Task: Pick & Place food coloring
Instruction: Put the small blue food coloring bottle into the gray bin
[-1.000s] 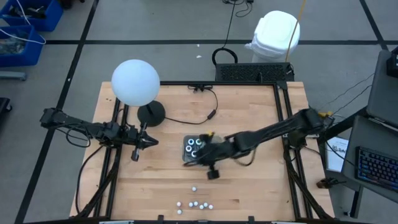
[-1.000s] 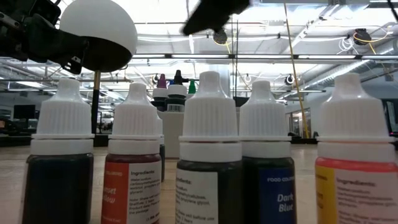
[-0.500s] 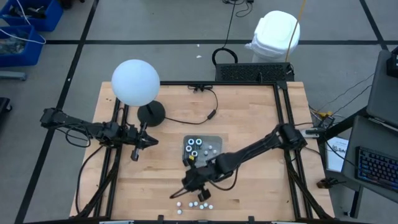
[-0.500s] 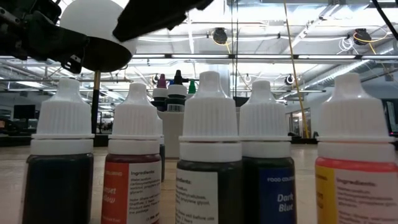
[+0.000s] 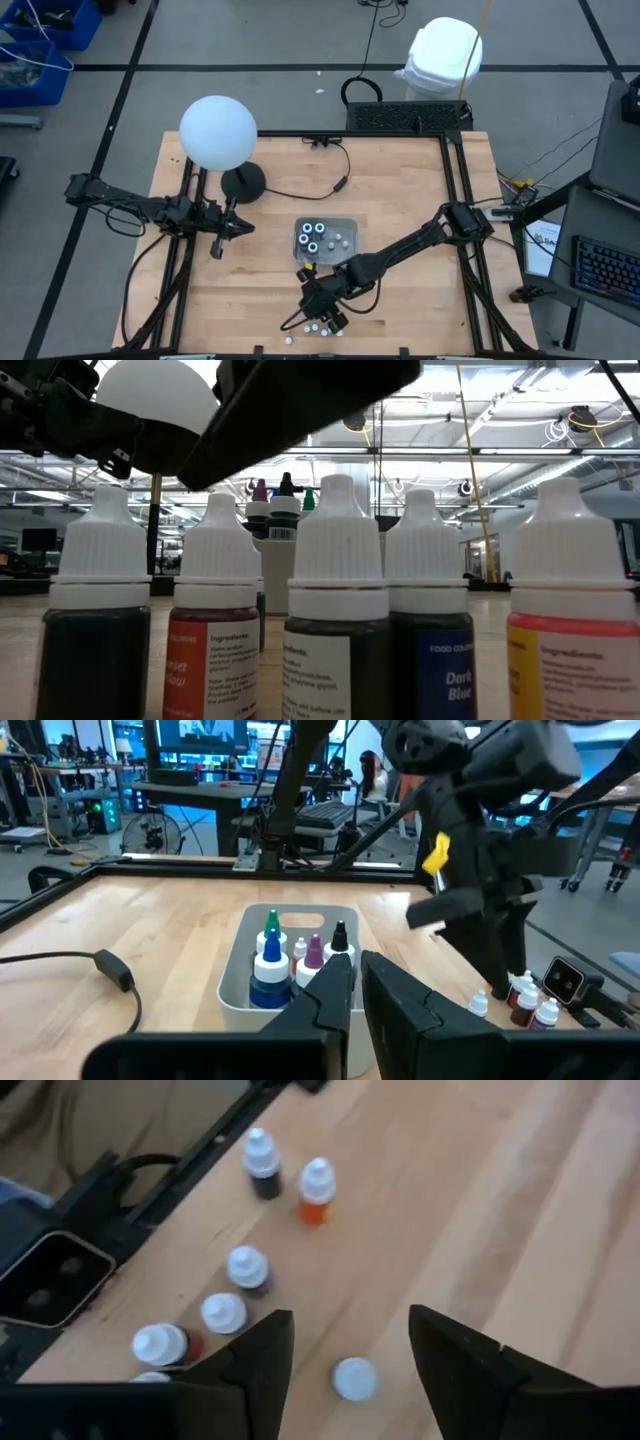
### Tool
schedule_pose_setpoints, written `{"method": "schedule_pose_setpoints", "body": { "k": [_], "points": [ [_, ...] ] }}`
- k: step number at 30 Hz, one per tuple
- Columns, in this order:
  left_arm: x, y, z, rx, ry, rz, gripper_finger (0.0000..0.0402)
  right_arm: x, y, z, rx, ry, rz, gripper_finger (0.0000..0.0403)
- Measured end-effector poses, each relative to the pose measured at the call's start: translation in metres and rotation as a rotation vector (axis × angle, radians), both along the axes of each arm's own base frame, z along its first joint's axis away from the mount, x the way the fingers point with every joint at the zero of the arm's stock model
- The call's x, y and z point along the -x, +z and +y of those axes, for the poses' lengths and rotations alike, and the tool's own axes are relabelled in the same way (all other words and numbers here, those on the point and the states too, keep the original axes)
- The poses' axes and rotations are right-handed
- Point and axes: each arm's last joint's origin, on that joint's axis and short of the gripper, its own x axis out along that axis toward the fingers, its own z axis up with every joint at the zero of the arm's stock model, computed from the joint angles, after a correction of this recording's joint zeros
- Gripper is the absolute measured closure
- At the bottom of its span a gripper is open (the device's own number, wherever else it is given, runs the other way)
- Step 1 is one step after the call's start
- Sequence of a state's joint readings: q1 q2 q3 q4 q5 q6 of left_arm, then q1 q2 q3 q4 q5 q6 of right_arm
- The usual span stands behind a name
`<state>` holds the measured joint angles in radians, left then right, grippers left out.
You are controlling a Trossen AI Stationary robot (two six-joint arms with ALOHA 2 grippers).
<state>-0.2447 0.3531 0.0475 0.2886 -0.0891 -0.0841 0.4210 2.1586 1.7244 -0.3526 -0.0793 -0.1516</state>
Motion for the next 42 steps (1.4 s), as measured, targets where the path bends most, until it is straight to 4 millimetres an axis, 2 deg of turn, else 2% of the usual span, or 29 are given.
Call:
{"method": "schedule_pose_setpoints", "body": {
  "k": [4, 11, 20, 26, 33, 37, 40, 42],
  "points": [
    [0.0, 0.0, 0.0, 0.0, 0.0, 0.0, 0.0364, 0.005, -0.017, -0.002, 0.012, 0.01, 0.005, 0.0216],
    [0.0, 0.0, 0.0, 0.0, 0.0, 0.0, 0.0364, 0.009, -0.033, -0.004, 0.005, 0.013, -0.023, 0.0225],
    [0.0, 0.0, 0.0, 0.0, 0.0, 0.0, 0.0364, 0.013, -0.044, -0.006, 0.016, 0.009, -0.037, 0.0244],
    [0.0, 0.0, 0.0, 0.0, 0.0, 0.0, 0.0364, 0.012, -0.043, -0.006, 0.021, 0.001, -0.047, 0.0279],
    [0.0, 0.0, 0.0, 0.0, 0.0, 0.0, 0.0364, 0.012, -0.043, -0.007, 0.017, -0.005, -0.04, 0.0351],
    [0.0, 0.0, 0.0, 0.0, 0.0, 0.0, 0.0364, 0.013, -0.041, -0.007, 0.001, -0.023, -0.038, 0.0357],
    [0.0, 0.0, 0.0, -0.001, 0.0, 0.004, 0.0364, 0.017, -0.025, -0.009, -0.002, -0.023, -0.039, 0.0357],
    [0.0, -0.001, 0.0, -0.003, 0.0, 0.012, 0.0364, 0.022, -0.002, -0.011, -0.017, -0.021, -0.077, 0.0357]
  ]
}}
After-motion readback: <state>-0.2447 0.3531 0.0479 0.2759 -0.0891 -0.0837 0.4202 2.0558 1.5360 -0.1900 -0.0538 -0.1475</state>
